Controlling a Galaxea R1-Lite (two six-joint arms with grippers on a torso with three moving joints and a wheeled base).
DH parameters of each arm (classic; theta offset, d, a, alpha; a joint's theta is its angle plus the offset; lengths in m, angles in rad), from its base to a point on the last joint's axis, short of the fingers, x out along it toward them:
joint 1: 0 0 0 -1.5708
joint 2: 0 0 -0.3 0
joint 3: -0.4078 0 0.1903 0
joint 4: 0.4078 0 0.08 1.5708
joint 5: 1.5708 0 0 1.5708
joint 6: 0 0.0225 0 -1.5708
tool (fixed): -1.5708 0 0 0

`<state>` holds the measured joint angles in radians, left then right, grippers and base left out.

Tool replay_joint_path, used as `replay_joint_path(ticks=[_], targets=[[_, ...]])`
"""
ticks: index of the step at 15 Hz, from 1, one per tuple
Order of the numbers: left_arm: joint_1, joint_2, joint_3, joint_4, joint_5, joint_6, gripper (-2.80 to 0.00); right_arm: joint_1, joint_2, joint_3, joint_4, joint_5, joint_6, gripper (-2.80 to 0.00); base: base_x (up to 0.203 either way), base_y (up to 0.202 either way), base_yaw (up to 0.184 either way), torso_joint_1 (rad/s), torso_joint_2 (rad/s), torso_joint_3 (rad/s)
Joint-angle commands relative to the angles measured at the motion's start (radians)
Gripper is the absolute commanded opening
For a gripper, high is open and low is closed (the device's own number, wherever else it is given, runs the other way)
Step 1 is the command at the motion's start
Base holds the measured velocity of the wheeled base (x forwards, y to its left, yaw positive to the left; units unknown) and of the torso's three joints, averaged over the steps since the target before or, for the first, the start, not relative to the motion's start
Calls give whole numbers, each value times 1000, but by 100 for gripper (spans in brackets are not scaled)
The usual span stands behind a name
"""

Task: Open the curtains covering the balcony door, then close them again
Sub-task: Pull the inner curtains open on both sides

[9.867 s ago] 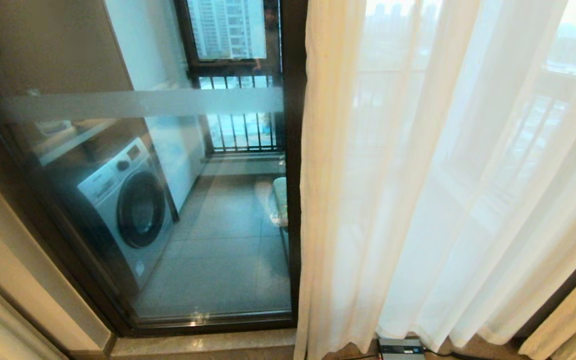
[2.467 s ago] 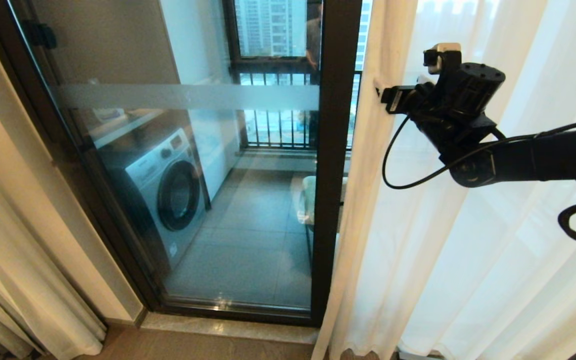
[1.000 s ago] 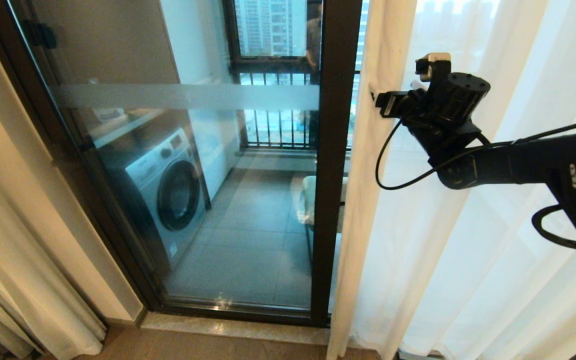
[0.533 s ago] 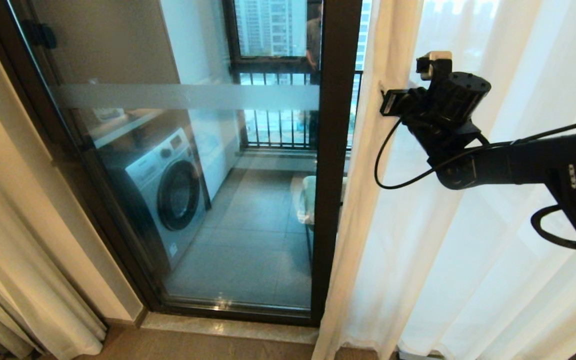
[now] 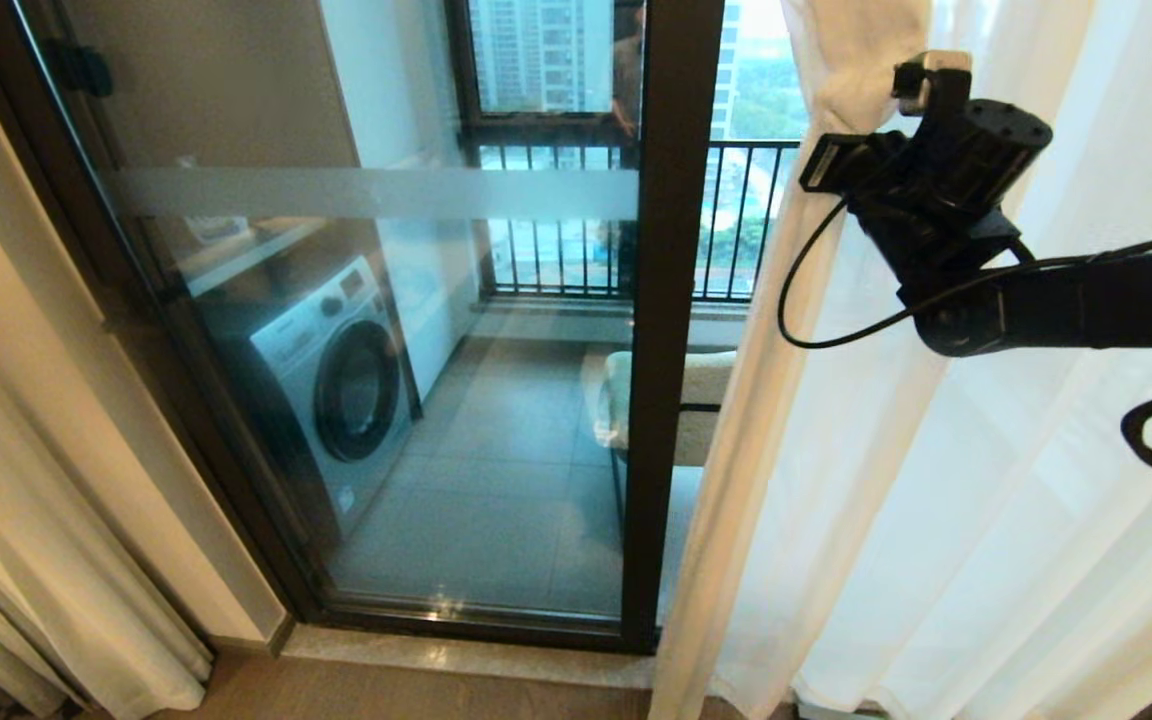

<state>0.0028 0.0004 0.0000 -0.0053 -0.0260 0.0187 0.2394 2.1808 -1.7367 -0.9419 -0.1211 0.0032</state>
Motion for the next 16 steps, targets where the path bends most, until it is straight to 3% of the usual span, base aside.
replay_joint_path(ticks=[1, 7, 16], targets=[[0, 0, 0, -1, 0, 0, -280, -12, -61, 19, -9, 0, -1, -280, 0, 0, 0, 0, 0, 0], [0, 0, 0, -1, 0, 1, -280, -46, -195, 126, -12, -2, -25, -280, 0, 0, 0, 0, 0, 0], [0, 0, 0, -1, 0, 1, -280, -115, -460, 508, -32, 3, -158, -280, 0, 0, 0, 0, 0, 0]])
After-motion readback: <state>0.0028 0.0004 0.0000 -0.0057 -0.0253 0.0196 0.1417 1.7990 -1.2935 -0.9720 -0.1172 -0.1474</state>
